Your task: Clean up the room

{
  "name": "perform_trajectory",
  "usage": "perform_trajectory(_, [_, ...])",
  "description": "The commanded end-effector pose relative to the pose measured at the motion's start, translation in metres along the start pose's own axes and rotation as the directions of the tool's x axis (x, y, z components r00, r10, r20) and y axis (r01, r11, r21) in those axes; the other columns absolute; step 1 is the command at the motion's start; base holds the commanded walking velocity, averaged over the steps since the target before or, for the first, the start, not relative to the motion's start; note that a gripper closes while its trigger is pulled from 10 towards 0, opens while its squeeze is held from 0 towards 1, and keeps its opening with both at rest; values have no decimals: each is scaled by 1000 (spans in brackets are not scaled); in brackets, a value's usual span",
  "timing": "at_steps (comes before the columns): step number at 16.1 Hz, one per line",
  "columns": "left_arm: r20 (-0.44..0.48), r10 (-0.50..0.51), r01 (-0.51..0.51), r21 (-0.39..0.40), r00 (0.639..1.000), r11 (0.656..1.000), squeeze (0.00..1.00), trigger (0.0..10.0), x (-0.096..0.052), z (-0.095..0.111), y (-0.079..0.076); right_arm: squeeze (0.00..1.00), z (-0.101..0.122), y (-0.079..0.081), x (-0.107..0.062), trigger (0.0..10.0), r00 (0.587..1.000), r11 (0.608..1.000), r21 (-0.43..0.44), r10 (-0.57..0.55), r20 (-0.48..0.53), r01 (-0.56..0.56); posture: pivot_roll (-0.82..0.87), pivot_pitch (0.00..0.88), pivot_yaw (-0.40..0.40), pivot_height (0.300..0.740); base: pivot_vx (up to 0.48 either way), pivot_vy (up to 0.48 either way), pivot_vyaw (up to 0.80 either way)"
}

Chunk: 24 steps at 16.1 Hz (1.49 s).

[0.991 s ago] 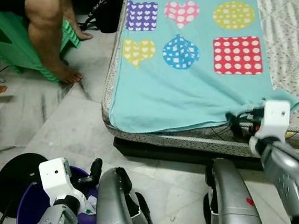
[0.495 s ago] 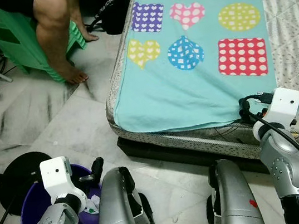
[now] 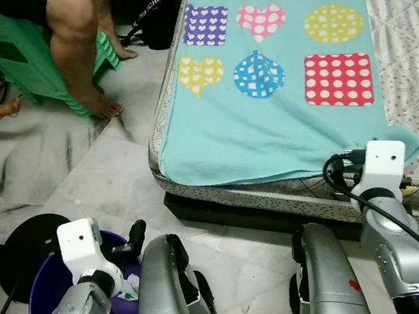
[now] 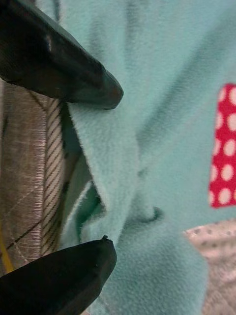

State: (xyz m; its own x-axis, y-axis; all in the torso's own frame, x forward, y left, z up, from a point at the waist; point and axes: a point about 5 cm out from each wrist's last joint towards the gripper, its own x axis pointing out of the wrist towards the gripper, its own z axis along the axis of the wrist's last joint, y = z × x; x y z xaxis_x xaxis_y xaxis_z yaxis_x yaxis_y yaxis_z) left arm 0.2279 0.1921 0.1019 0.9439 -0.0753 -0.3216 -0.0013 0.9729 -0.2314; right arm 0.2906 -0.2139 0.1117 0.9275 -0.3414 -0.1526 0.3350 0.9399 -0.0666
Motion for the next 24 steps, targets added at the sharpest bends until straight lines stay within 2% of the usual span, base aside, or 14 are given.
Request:
perform_trajectory(1, [-34, 28, -28, 5, 999, 1000, 0, 10000, -2, -7, 6, 0, -8, 3, -1, 10000, 1000, 1000, 5, -12, -21, 12, -48, 289, 88, 569, 0, 0, 0])
perform_trajectory(6, [-32, 27, -26, 7, 999, 1000, 0, 10000, -1, -7, 5, 0, -8, 20, 12, 10000, 1000, 1000, 13, -10, 1, 10, -39, 290, 88, 569, 0, 0, 0])
perform_trajectory(7, [-31, 27, -27, 7, 999, 1000, 0, 10000, -1, -7, 5, 0, -8, 25, 14, 9412, 1000, 1000, 7, 1, 12, -1, -38, 291, 87, 569, 0, 0, 0])
perform_trajectory(8, [-30, 27, -27, 6, 999, 1000, 0, 10000, -1, -7, 5, 0, -9, 26, 14, 5686, 1000, 1000, 2, -3, 15, 3, -38, 291, 87, 569, 0, 0, 0])
perform_trajectory(9, [-30, 28, -27, 6, 999, 1000, 0, 10000, -1, -7, 5, 0, -10, 27, 15, 1490, 1000, 1000, -10, -9, 19, 9, -37, 290, 87, 569, 0, 0, 0])
perform_trajectory(10, [-30, 28, -28, 7, 999, 1000, 0, 10000, -1, -7, 4, 0, -10, 27, 16, 0, 999, 999, -44, -23, 27, 24, -35, 291, 88, 569, 0, 0, 0])
perform_trajectory(13, [-31, 31, -31, 8, 999, 1000, 0, 10000, -2, -7, 5, 0, -10, 19, 19, 0, 997, 989, -140, -50, 51, 56, -37, 291, 88, 569, 0, 0, 0])
perform_trajectory(15, [-31, 30, -30, 9, 999, 1000, 0, 10000, -1, -7, 5, 0, -15, 11, 20, 1922, 996, 981, -179, -74, 44, 81, -38, 290, 87, 569, 0, 0, 0])
perform_trajectory(16, [-31, 29, -29, 9, 999, 1000, 0, 10000, -1, -7, 4, 0, -17, 7, 19, 549, 996, 976, -201, -76, 39, 82, -39, 291, 87, 569, 0, 0, 0])
perform_trajectory(17, [-31, 29, -29, 9, 999, 1000, 0, 10000, -1, -8, 4, 0, -20, 5, 18, 0, 997, 972, -220, -75, 31, 80, -40, 290, 87, 569, 0, 0, 0])
perform_trajectory(20, [-28, 30, -30, 6, 999, 1000, 0, 10000, 2, -6, 5, 0, -30, 2, 13, 0, 997, 972, -224, -71, -15, 66, -44, 273, 80, 569, 0, 0, 0])
perform_trajectory(22, [-18, 21, -21, 11, 1000, 1000, 0, 10000, 7, -3, 4, 0, -33, 8, 13, 0, 998, 970, -245, -13, -56, -1, -51, 286, 81, 569, 0, 0, 0])
perform_trajectory(24, [-10, 29, -29, 6, 1000, 1000, 0, 10000, 8, -1, 5, 0, -39, 3, 11, 0, 995, 975, -223, -20, -95, -2, -51, 291, 82, 569, 0, 0, 0])
